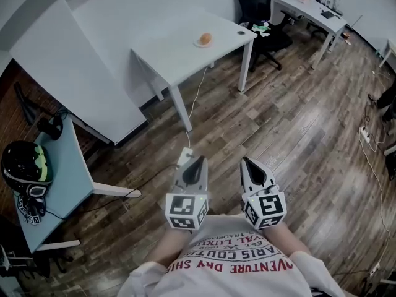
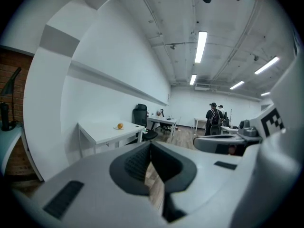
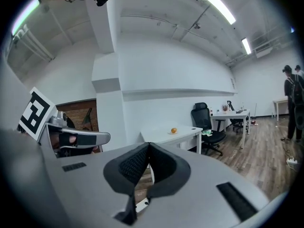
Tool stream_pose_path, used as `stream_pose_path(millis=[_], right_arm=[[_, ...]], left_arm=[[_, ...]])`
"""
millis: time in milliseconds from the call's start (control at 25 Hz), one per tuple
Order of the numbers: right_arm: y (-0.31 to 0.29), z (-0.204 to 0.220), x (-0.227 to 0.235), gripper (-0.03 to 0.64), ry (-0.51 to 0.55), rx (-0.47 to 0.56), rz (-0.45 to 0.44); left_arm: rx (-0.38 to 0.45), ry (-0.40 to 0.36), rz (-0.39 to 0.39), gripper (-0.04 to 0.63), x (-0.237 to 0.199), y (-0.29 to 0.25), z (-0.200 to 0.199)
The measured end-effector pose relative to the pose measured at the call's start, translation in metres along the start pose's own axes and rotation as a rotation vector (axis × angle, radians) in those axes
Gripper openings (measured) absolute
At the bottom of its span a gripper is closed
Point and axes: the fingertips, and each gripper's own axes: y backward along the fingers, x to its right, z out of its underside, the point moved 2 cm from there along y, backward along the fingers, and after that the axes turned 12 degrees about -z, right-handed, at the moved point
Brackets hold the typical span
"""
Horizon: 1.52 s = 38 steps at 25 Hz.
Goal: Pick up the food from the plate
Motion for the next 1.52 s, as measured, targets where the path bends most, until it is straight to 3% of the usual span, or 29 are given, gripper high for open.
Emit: stream_pose_path(millis=[360,560,920,1320,1520], right_arm=[[-0.033,0.002,0.041,0.011,-0.009,-0.027,0.05],[-0.069,0.001,0.09,0.011,-0.033,-0.053,0.148],[-0.185,-0.043,0.177,0.011,-0.05,-0.061,0.263],[-0.325,-0.094,0.265,0.011,-0.022,-0.049,0.266],[-0.368,-0.092,0.293,0.011,-0.04,-0.09,0.247]], left_arm=[[-0.048,0.006,0.048,0.008,-0.004,-0.065,-0.004],[-0.08,-0.004,0.139,0.008,-0.003,-0.138,-0.011],[-0.092,-0.009,0.249,0.008,-0.039,-0.296,-0.068],[-0.065,-0.001,0.244,0.008,-0.103,-0.442,-0.126],[-0.091,0.021,0.2,0.008,-0.13,-0.485,-0.129]])
